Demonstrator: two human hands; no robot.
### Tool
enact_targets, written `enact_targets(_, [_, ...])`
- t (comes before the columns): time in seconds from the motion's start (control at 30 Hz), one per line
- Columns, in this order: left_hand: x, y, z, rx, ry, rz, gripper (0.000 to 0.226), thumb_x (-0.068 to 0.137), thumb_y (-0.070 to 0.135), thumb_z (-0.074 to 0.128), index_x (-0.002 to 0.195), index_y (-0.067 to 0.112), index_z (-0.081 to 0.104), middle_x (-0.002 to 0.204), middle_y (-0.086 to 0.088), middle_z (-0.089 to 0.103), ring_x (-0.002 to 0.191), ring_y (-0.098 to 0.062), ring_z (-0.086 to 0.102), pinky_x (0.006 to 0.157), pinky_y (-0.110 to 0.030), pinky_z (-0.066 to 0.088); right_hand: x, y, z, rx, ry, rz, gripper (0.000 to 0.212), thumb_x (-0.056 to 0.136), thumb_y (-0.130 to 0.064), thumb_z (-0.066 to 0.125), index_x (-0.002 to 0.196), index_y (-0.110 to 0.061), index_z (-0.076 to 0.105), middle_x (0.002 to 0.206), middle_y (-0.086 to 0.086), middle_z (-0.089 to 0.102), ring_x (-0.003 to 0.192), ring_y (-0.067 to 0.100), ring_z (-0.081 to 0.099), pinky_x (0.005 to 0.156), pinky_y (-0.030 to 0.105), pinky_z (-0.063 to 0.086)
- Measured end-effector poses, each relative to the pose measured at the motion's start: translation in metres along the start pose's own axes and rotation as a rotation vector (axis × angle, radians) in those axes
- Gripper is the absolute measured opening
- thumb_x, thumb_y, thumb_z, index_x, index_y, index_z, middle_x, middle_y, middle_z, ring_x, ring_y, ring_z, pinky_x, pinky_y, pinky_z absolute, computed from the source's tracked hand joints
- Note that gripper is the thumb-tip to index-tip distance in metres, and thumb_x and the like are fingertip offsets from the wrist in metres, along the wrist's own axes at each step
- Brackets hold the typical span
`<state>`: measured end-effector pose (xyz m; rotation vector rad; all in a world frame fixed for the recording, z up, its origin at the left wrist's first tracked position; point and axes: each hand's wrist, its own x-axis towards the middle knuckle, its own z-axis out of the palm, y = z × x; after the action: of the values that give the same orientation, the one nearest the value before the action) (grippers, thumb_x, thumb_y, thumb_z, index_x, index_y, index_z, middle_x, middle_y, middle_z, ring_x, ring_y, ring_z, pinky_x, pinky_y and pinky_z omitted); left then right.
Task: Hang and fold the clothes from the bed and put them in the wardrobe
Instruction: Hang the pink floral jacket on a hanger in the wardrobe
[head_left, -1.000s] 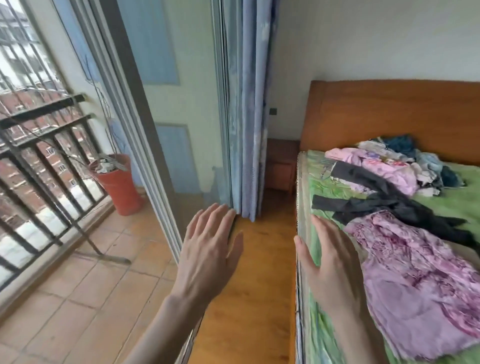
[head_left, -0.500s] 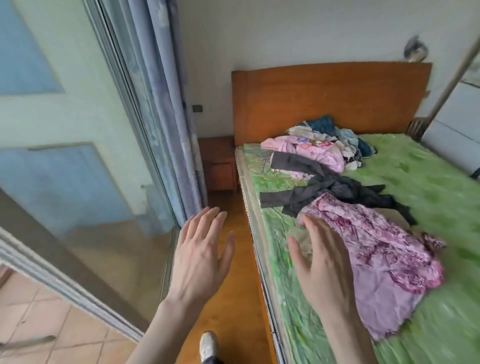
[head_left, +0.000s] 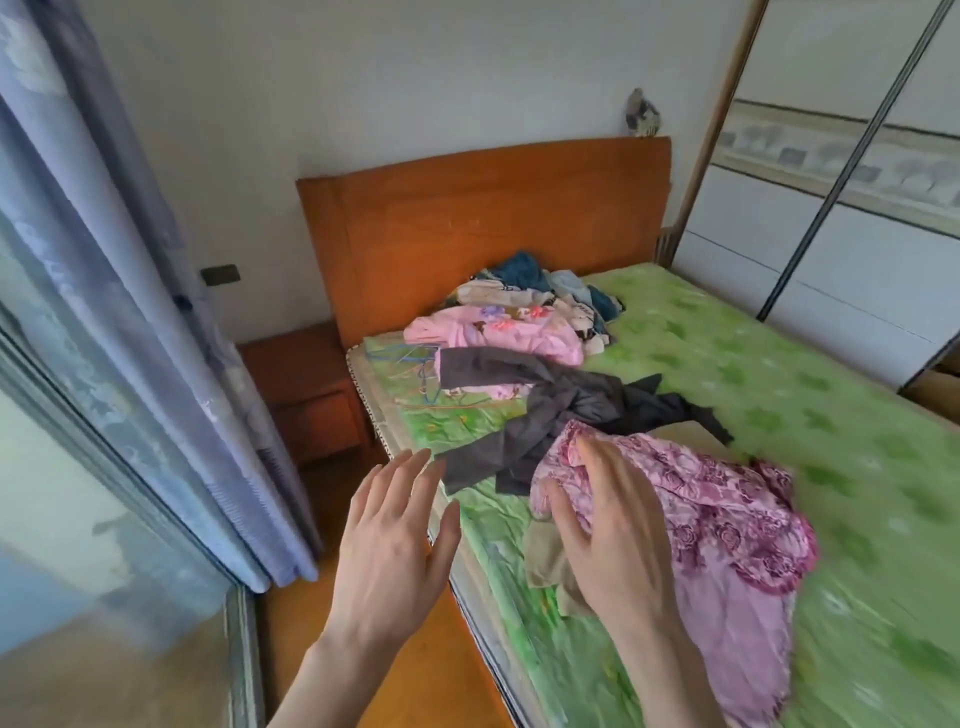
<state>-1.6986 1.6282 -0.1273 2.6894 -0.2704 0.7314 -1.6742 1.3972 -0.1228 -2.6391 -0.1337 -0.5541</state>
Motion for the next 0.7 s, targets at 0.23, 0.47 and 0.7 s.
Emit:
enact_targets(0.23, [0.082, -0.008, 0.064, -0.130, -0.068, 0.153, 0.042, 0.107, 0.037, 0.047, 0.137, 0.010, 0.061, 0.140, -0.006, 0.062, 0.134, -0.030, 0.054, 0.112, -0.047, 0.044, 0.017, 0.036, 0.016, -0.085, 0.009, 0.217, 0.062, 0.104, -0.053, 0.048, 0.154, -0.016, 0.044, 0.154, 0.003, 0.051, 0.141, 0.019, 0.047, 0.117, 0.043, 0.042])
enact_targets(0.47, [0.150, 0.011, 0.150, -0.221, -0.186, 0.256, 0.045, 0.109, 0.040, 0.043, 0.139, 0.012, 0.060, 0.140, -0.005, 0.061, 0.132, -0.030, 0.056, 0.108, -0.046, 0.046, 0.045, 0.093, 0.041, -0.123, 0.023, 0.413, 0.061, 0.105, -0.053, 0.043, 0.150, -0.012, 0.050, 0.150, 0.008, 0.054, 0.137, 0.026, 0.050, 0.114, 0.044, 0.044])
enact_targets(0.7, [0.223, 0.044, 0.209, -0.259, -0.217, 0.392, 0.039, 0.105, 0.033, 0.052, 0.135, 0.010, 0.063, 0.138, -0.007, 0.063, 0.130, -0.029, 0.056, 0.108, -0.049, 0.047, 0.096, 0.145, 0.049, -0.082, 0.108, 0.548, 0.070, 0.103, -0.058, 0.035, 0.153, -0.010, 0.046, 0.155, 0.010, 0.049, 0.143, 0.029, 0.044, 0.120, 0.049, 0.037])
